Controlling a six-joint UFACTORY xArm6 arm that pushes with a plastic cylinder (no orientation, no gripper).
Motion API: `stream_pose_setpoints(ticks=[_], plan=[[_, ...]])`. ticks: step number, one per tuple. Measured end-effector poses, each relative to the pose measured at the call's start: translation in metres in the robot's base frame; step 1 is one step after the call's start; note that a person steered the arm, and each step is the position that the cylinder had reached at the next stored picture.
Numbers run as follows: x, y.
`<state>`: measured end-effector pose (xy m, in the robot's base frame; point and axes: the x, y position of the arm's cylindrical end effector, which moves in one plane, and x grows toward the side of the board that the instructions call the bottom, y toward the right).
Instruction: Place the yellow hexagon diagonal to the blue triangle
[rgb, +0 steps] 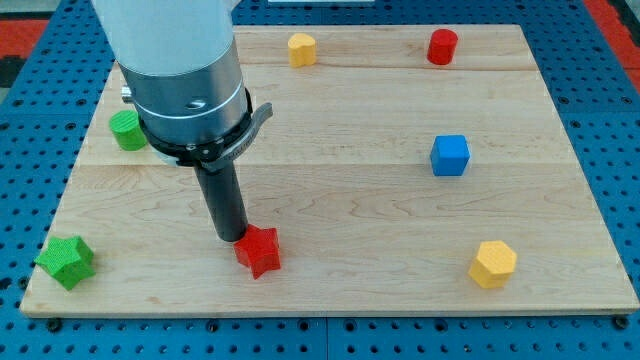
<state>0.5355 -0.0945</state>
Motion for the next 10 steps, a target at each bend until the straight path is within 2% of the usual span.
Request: stream_pose_setpoints(ticks=[3, 5, 6, 7, 8, 9, 10], plan=[[0.010, 0.002], [0.000, 0.137], [-0.026, 0.206], [-0.040, 0.305], [-0.017, 0.365], [0.027, 0.341], [0.030, 0.326]])
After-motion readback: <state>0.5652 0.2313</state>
